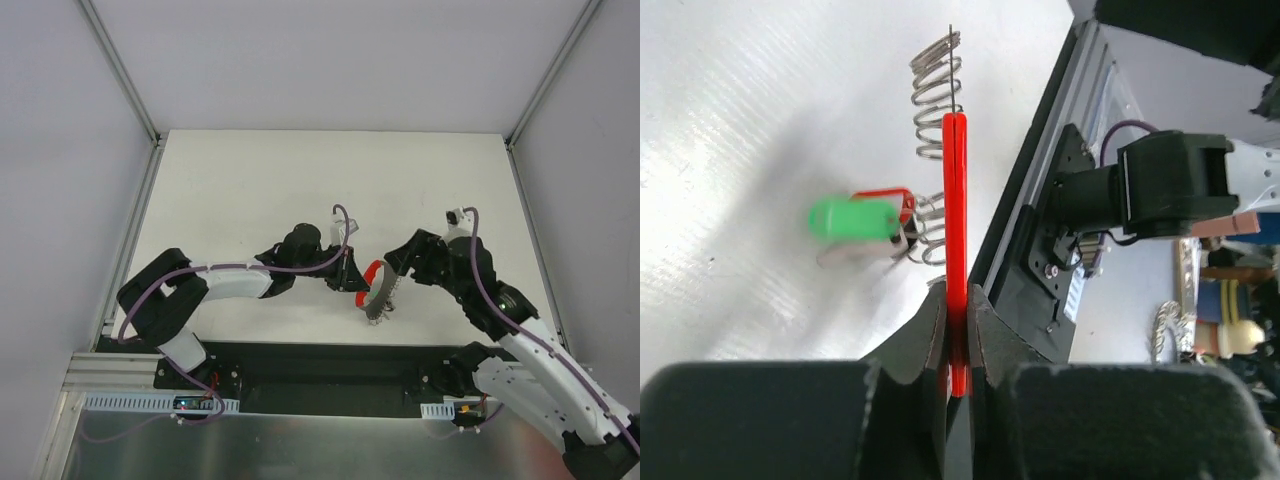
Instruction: Remove the keys from the keyring
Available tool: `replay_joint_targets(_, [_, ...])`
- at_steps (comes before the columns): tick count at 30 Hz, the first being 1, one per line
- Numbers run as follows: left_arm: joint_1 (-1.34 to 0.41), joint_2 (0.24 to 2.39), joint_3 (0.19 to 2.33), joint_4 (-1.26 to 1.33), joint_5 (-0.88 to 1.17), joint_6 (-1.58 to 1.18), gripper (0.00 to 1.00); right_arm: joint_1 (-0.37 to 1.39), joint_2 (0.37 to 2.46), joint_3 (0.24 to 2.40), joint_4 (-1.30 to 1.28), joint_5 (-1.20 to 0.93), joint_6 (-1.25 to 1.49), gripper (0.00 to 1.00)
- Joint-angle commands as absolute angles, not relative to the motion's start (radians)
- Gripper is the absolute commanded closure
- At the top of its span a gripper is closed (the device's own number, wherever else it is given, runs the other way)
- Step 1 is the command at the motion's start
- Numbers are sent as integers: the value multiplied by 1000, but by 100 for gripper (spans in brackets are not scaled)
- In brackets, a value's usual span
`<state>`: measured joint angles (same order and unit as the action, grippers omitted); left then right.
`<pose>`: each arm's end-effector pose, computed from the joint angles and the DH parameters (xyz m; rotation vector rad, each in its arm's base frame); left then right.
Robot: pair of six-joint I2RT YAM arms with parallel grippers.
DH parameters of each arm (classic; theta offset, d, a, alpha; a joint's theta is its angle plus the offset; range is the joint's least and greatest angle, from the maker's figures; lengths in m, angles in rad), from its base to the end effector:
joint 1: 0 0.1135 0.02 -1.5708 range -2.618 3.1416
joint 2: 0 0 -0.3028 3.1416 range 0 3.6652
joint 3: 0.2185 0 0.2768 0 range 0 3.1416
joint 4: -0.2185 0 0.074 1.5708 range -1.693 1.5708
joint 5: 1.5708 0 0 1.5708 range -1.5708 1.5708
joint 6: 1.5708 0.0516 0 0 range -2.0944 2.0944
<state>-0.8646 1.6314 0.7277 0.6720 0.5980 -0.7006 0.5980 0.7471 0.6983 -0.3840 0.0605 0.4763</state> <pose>0.2155 -0.2975 0.2138 0.6606 1.9846 -1.5783 0.1543 0.1014 0.3134 -0.0854 2.0569 0.6201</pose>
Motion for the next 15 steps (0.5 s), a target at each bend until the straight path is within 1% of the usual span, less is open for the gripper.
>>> replay_joint_targets(1, [-861, 1531, 788, 398, 562, -542, 100, 603, 568, 576, -327, 84, 351, 23])
replay_joint_targets(2, [-859, 1498, 811, 353, 549, -517, 100, 604, 530, 545, -312, 80, 345, 21])
replay_joint_targets(3, [-858, 1480, 830, 289, 517, -449, 100, 604, 447, 501, -298, 80, 333, 21])
replay_joint_targets(4, [-856, 1464, 848, 184, 506, -415, 100, 604, 408, 477, -275, 80, 324, 20])
replay_joint_targets(6, [-853, 1414, 905, 79, 474, -312, 100, 603, 317, 447, -261, 80, 304, 19])
replay_joint_targets(9, [-850, 1333, 966, -86, 434, -154, 100, 603, 282, 437, -235, 68, 236, 19])
replay_joint_targets(10, [-851, 1312, 983, -156, 379, -120, 100, 603, 284, 431, -213, 58, 215, 19])
replay_joint_targets(12, [-838, 1252, 1022, -208, 342, -39, 100, 603, 294, 419, -180, 26, 201, 18])
replay_joint_targets(13, [-827, 1237, 1032, -227, 350, -17, 100, 604, 313, 388, -119, -47, 195, 18])
replay_joint_targets(15, [-783, 1203, 1054, -278, 391, 39, 100, 606, 337, 348, -28, -124, 193, 19])
